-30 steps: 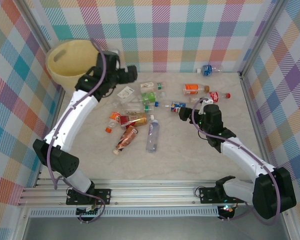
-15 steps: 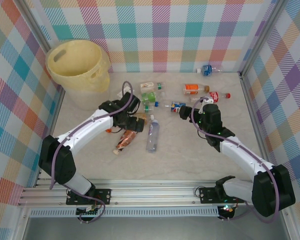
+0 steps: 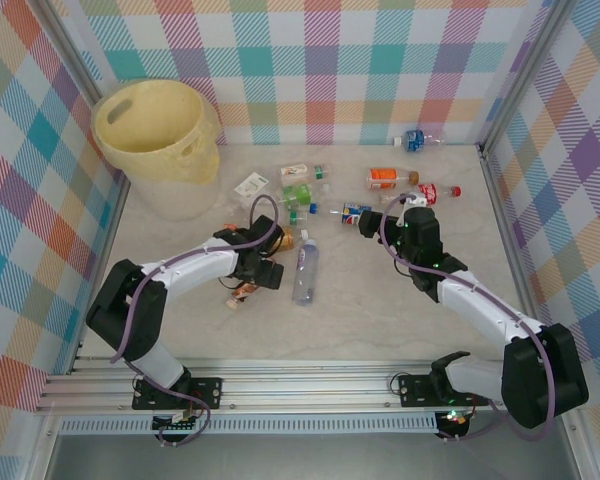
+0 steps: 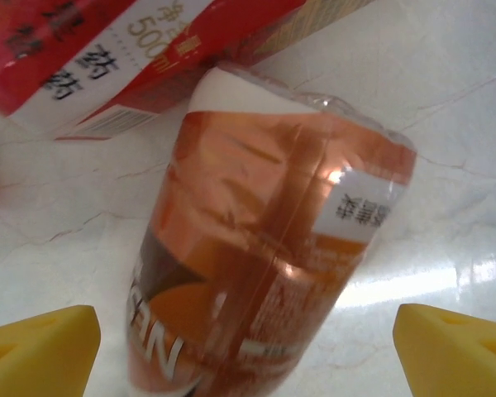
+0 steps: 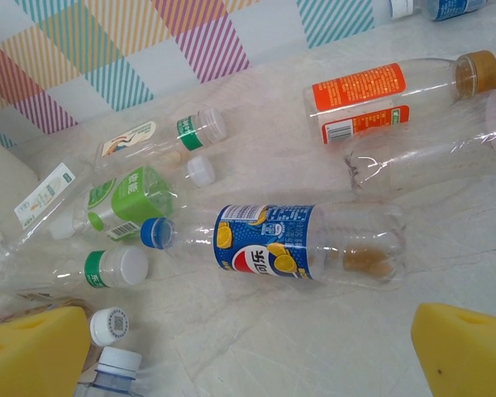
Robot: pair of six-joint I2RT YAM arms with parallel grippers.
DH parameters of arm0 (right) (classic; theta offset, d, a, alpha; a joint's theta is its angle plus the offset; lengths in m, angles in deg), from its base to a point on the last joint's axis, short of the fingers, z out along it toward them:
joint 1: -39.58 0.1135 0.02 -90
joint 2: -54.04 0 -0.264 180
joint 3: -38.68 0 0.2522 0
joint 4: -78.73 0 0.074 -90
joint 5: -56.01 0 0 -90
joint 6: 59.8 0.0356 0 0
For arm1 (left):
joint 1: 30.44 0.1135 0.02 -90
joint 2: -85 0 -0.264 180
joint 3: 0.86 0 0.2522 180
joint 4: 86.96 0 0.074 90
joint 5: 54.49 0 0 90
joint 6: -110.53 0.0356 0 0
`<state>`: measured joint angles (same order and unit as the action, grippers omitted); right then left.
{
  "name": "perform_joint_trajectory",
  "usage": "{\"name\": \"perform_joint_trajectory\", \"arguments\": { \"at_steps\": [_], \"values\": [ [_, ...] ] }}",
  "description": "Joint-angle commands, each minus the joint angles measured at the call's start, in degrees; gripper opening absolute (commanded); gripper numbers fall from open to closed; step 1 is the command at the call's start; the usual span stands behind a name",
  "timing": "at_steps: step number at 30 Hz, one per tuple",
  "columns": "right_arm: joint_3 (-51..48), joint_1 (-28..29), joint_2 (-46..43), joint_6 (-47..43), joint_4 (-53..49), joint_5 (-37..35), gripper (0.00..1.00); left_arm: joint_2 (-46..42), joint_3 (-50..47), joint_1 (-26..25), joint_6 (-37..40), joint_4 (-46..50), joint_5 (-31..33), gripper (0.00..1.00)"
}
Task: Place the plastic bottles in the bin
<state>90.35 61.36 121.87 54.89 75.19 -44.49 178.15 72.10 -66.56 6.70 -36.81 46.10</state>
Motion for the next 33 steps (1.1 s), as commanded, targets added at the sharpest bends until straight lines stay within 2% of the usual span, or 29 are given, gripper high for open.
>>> {"name": "perform_joint_trajectory", "arguments": {
  "at_steps": [1,5,9,16,24,33],
  "values": [
    [0.89,0.10,0.03,-0.08,1.84,-0.66,1.00,1.53,-1.14,-0.61,1.05,-4.36,0.81,0.90],
    [0.53,0.08,-0.50,-0.69,2.08,-0.70,1.00,3.31,-1.75,-0.62,1.07,-6.45,-1.48,0.89],
    [0.42,0.10,-0.98,-0.83,1.91,-0.67,1.00,5.40,-2.24,-0.62,0.21,-8.06,-1.72,0.83],
    [0.23,0.10,-2.18,-1.33,1.74,-0.21,1.00,4.46,-2.66,-0.62,0.21,-8.78,-2.39,0.57],
    [-0.58,0.09,-3.01,-3.25,4.65,3.84,1.00,-1.49,-3.51,-0.62,0.29,-10.24,-5.18,0.53],
    [-1.66,0.20,-2.79,-10.48,13.54,18.81,1.00,-7.57,1.80,-0.59,-1.68,-9.29,-8.05,0.52]
  ]
}}
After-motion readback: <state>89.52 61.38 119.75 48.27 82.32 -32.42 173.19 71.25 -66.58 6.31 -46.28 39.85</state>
